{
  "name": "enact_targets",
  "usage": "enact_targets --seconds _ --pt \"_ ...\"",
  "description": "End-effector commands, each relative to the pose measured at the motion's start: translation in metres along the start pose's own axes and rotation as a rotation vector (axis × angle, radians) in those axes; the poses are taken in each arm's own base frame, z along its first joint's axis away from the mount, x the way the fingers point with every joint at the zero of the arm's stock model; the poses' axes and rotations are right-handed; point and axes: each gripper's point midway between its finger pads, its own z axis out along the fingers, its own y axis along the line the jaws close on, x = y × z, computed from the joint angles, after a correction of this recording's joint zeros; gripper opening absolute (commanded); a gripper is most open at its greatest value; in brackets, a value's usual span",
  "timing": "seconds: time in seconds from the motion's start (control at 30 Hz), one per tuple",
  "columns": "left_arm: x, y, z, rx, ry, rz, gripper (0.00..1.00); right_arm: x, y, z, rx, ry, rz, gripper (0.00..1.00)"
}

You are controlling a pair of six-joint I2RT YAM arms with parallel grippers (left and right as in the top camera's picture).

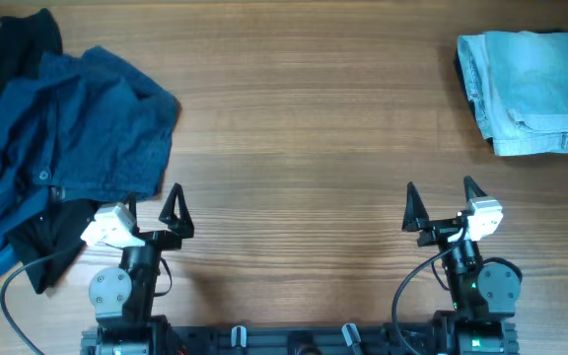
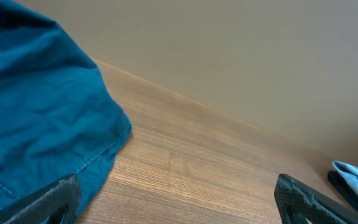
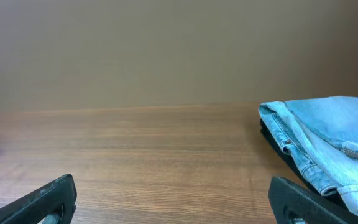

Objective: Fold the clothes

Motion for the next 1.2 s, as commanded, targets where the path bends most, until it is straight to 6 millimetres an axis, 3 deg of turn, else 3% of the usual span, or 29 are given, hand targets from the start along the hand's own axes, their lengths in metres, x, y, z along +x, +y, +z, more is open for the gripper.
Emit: enact_targets --seconds 0.0,0.37,0.53,0.7,0.8,0.97,1.07,1.17 --pt "0.003 -0.001 0.0 0.009 0.004 0.02 1.0 -0.001 0.004 0.0 -0.022 -0.004 -0.01 1.0" --pt "-0.006 -0.014 0.0 0.075 -0.025 0.005 1.0 -0.007 0.006 0.0 -0.029 -0.031 -0.014 1.0" --pt "-0.006 -0.017 0.0 0.089 -0.018 0.006 1.0 -0.017 0.019 -0.002 -0.107 -0.065 0.034 1.0" --pt "-0.025 -0.026 0.004 0.075 0.012 0.002 1.0 -0.028 0.025 -0.003 -0.14 -0.109 0.023 1.0" --pt "-0.036 -0.035 0.018 0.075 0.083 0.003 1.0 -0.037 0.028 -0.005 -0.154 -0.146 0.014 1.0" --pt "-0.057 -0.064 0.07 0.14 0.272 -0.011 1.0 -0.047 0.036 -0.005 -0.201 -0.167 0.019 1.0" --pt "-0.069 -0.078 0.1 0.185 0.352 -0.034 1.0 -0.056 0.036 0.0 -0.197 -0.154 0.012 1.0" --pt "-0.08 -0.08 0.122 0.167 0.382 -0.043 1.0 -0.077 0.035 0.017 -0.186 -0.107 -0.069 1.0"
